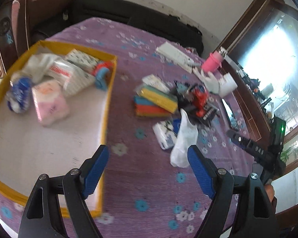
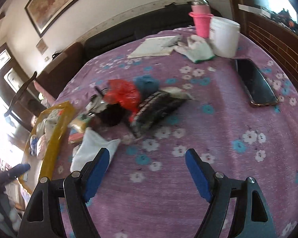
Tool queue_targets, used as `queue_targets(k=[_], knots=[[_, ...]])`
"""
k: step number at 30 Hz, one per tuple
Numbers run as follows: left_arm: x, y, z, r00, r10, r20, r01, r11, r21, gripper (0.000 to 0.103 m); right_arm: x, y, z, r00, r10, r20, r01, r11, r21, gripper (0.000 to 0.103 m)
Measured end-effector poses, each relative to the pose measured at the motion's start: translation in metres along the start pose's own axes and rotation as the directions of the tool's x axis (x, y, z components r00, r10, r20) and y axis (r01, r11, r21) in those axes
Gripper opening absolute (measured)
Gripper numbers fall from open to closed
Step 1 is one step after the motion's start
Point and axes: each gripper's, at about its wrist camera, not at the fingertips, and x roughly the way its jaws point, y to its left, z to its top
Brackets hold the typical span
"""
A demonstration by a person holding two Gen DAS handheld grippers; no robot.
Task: Organize soft objects
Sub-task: 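Move both open tools back over the remaining table items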
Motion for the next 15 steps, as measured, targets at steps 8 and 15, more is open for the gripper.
queue_targets(k=[8, 15], knots=[[0.017, -0.017, -0.004, 0.998, 0.057, -0.032, -0.056, 0.998, 0.019, 0.081, 0.022, 0.004, 0.02, 0.999, 0.026, 0.043, -0.027, 1.0, 0.011, 0.082], [0.05, -0.042, -0.009, 0.992, 0.079, -0.096, -0.069, 0.992, 0.102, 0.081, 0.029, -0.008, 0.018, 0.98, -0.066, 0.19, 0.069, 0.998, -0.013, 0.082]])
